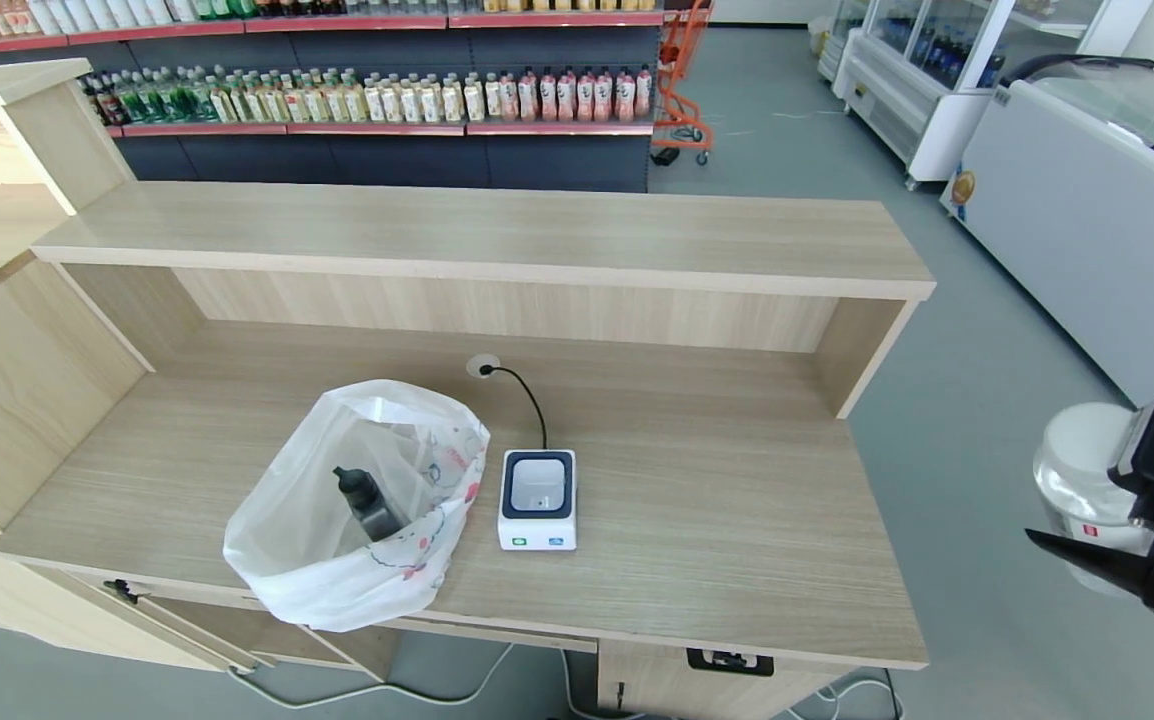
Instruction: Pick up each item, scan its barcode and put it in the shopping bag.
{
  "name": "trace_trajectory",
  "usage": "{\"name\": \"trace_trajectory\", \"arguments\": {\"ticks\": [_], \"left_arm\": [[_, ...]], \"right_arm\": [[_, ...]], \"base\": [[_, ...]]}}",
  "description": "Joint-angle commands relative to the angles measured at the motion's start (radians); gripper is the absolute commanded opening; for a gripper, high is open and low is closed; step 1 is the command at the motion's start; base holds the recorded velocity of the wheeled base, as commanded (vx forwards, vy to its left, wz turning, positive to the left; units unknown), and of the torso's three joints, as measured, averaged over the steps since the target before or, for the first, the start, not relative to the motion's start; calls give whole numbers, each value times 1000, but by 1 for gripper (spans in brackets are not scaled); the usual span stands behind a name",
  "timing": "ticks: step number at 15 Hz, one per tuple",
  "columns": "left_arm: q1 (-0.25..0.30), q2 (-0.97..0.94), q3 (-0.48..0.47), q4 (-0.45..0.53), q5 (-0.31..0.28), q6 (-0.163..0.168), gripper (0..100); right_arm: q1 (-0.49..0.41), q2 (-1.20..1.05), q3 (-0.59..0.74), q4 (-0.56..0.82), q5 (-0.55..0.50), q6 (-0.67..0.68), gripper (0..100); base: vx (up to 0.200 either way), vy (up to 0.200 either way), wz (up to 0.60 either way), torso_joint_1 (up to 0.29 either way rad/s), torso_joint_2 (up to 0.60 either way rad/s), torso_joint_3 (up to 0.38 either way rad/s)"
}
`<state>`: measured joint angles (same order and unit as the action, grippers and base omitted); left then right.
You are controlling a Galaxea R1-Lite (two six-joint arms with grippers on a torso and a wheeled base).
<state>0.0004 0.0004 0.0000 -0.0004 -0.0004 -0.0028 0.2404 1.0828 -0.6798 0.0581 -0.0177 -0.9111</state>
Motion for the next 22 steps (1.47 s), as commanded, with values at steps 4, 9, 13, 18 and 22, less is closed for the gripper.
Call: {"name": "trace_trajectory", "arguments": {"ticks": [4,9,13,18,22], "left_arm": [[0,0,0,0,0,0,100],[0,0,0,0,0,0,100],[0,0,0,0,0,0,100],[0,0,0,-1,0,0,100],[0,0,0,-1,0,0,100]], "right_arm": [[2,12,3,-1,7,0,0],[0,137,-9,-147,91,0,0],[-6,312,-23,-389,226,1,0],[-32,405,-30,-454,265,-29,0],[-107,463,-24,-554,335,-94,0]], "base": [[0,200,0,6,2,2],[0,200,0,2,0,2],[0,200,0,4,2,5],[0,40,0,1,0,0],[0,0,0,0,0,0]]}}
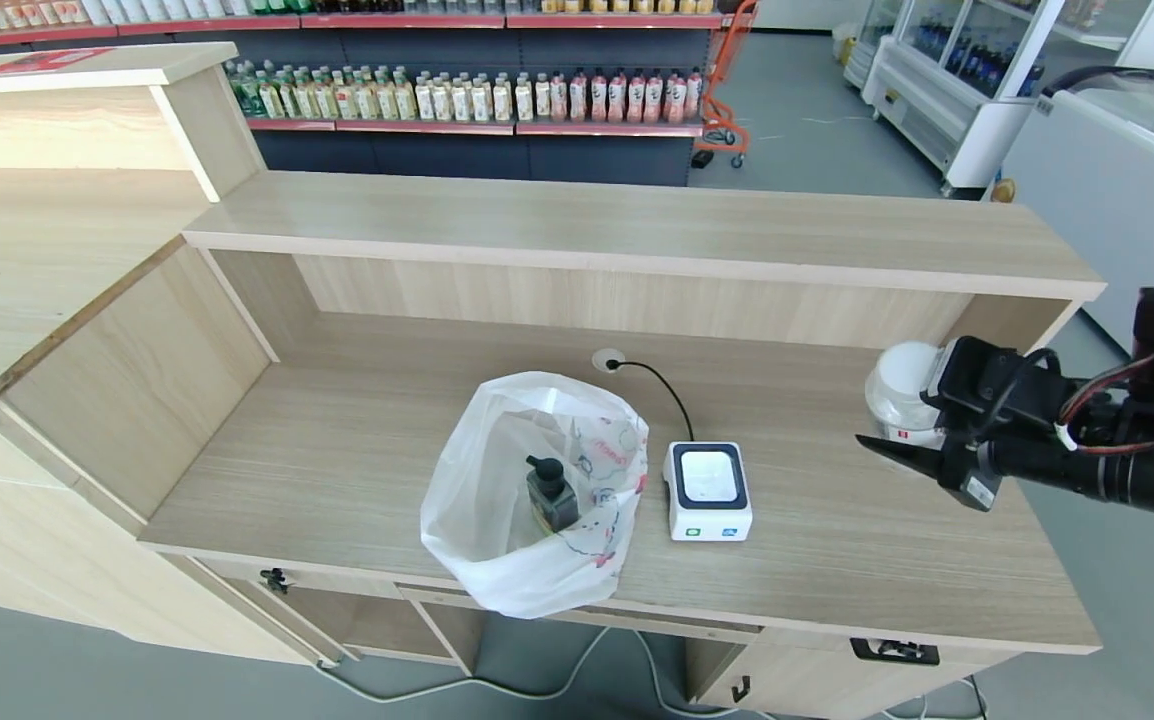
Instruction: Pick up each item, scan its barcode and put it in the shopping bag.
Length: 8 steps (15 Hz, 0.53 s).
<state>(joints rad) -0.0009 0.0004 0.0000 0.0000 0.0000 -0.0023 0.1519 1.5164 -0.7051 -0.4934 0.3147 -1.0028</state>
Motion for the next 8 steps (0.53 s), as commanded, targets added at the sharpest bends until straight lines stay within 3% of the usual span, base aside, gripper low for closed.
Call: {"name": "trace_trajectory", "arguments": {"ticks": [1,4,6,8], "left_arm": [[1,0,0,-2,0,-1,100],[1,0,0,0,0,-1,100],[1,0,0,0,0,-1,100],[1,0,0,0,0,-1,100]], "right_arm": [[-22,39,-7,-4,20,-2,0],[-22,114,-53,-25,136,-51,0],[-48,217,-77,-125,262,-129,0],[-48,275,-79,-197,316,-142,0]], "base": [[0,0,0,0,0,0],[0,0,0,0,0,0],[0,0,0,0,0,0],[0,0,0,0,0,0]]}}
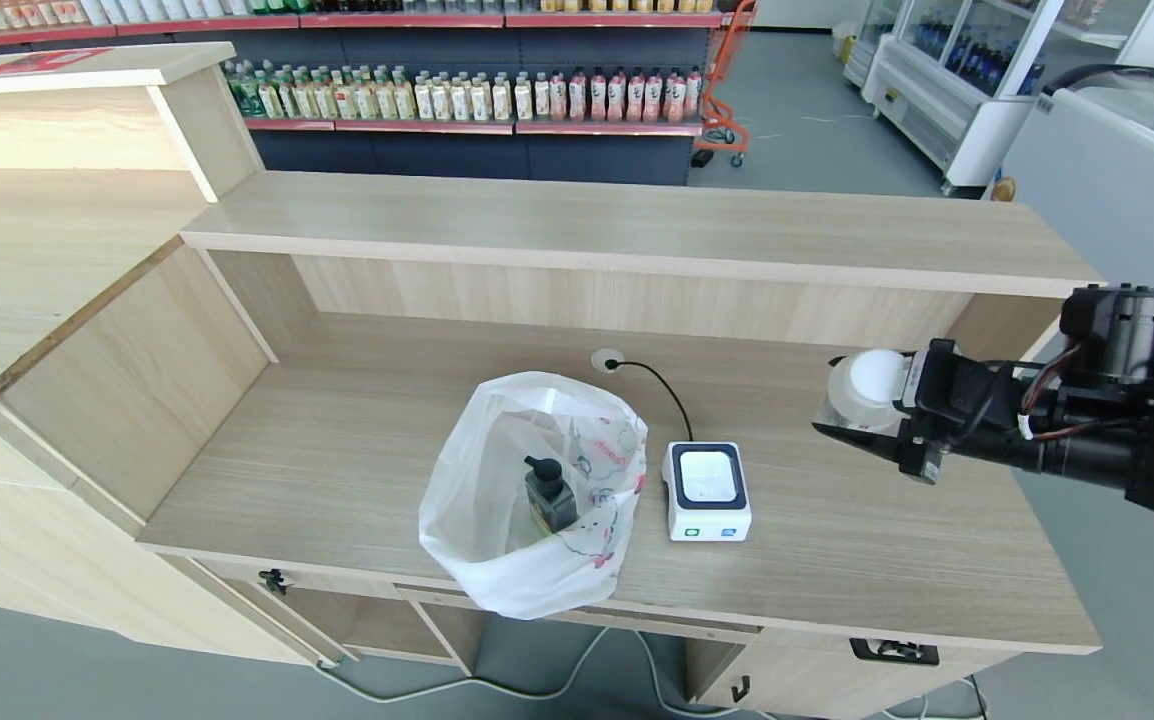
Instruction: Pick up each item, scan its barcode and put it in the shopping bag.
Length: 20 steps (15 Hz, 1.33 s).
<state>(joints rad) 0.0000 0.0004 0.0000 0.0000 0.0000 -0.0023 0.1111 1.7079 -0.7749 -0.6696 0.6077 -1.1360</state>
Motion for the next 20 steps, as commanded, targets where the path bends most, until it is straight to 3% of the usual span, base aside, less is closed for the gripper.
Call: {"name": "trace_trajectory", "arguments": {"ticks": [1,5,11,20], "left_arm": [[0,0,0,0,0,-1,100],[0,0,0,0,0,-1,100],[0,0,0,0,0,-1,100],[0,0,0,0,0,-1,100]], "right_arm": [[-7,133,-30,-51,57,-42,0],[-5,236,-90,-50,142,-150,0],[47,308,-109,-51,204,-188,0],[65,395,-165,-51,215,-286,0]], "base": [[0,0,0,0,0,0],[0,0,0,0,0,0],[0,0,0,0,0,0],[0,0,0,0,0,0]]}}
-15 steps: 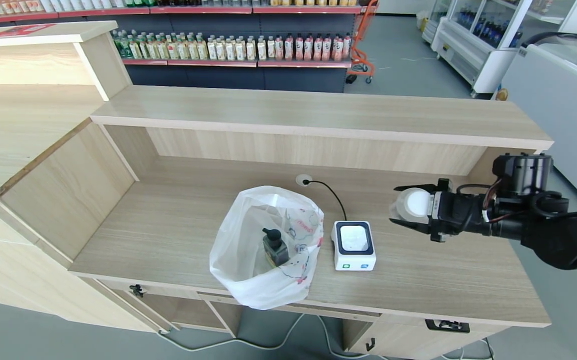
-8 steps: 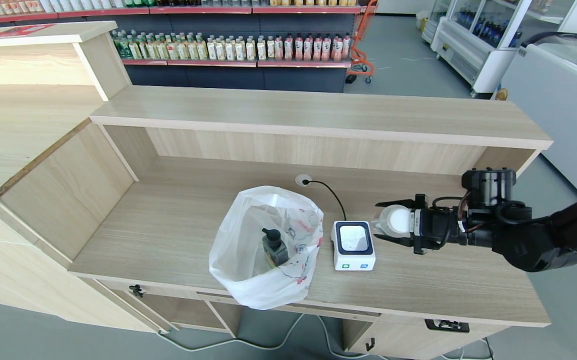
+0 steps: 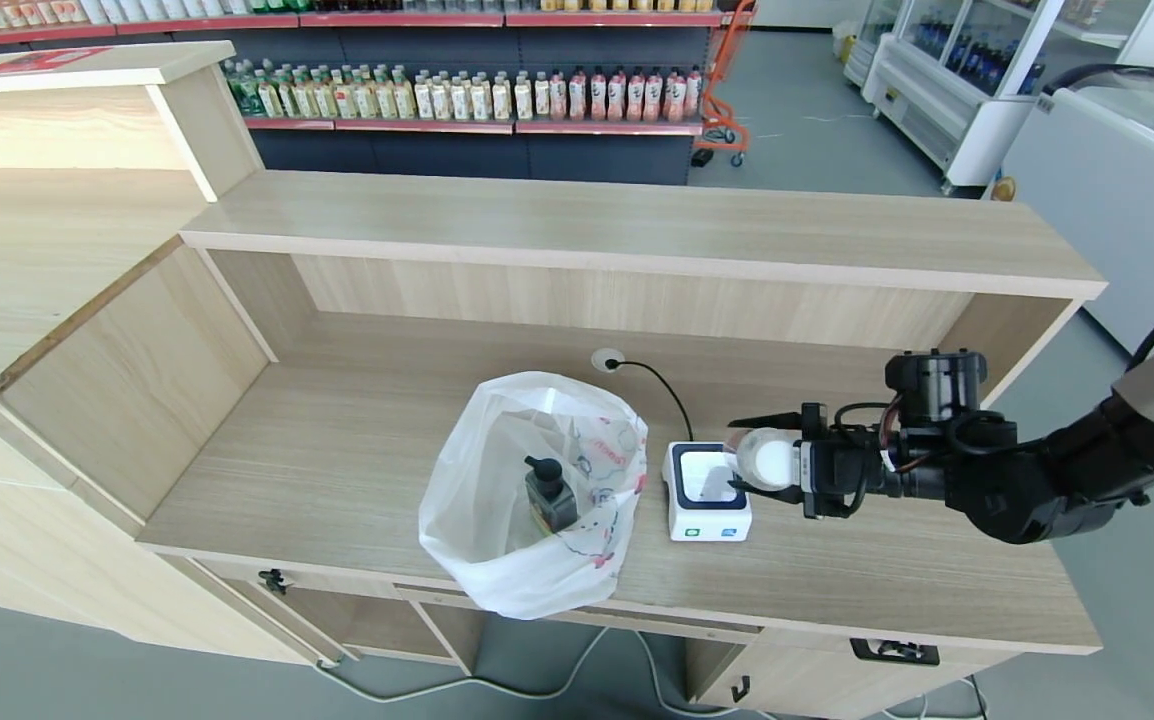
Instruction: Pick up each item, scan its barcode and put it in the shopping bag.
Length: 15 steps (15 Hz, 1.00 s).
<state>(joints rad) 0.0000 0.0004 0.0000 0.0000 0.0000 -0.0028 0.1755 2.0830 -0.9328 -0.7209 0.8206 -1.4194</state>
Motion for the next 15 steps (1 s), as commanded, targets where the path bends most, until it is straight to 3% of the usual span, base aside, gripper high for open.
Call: {"name": "trace_trajectory", "arguments": {"ticks": [1,15], "left_arm": [[0,0,0,0,0,0,100],[0,0,0,0,0,0,100]], "right_arm": [[1,26,-11,0,5,-6,0],[42,158,-146,-5,41,-50,0]], "base": [[0,0,0,0,0,0],[0,0,0,0,0,0]]}}
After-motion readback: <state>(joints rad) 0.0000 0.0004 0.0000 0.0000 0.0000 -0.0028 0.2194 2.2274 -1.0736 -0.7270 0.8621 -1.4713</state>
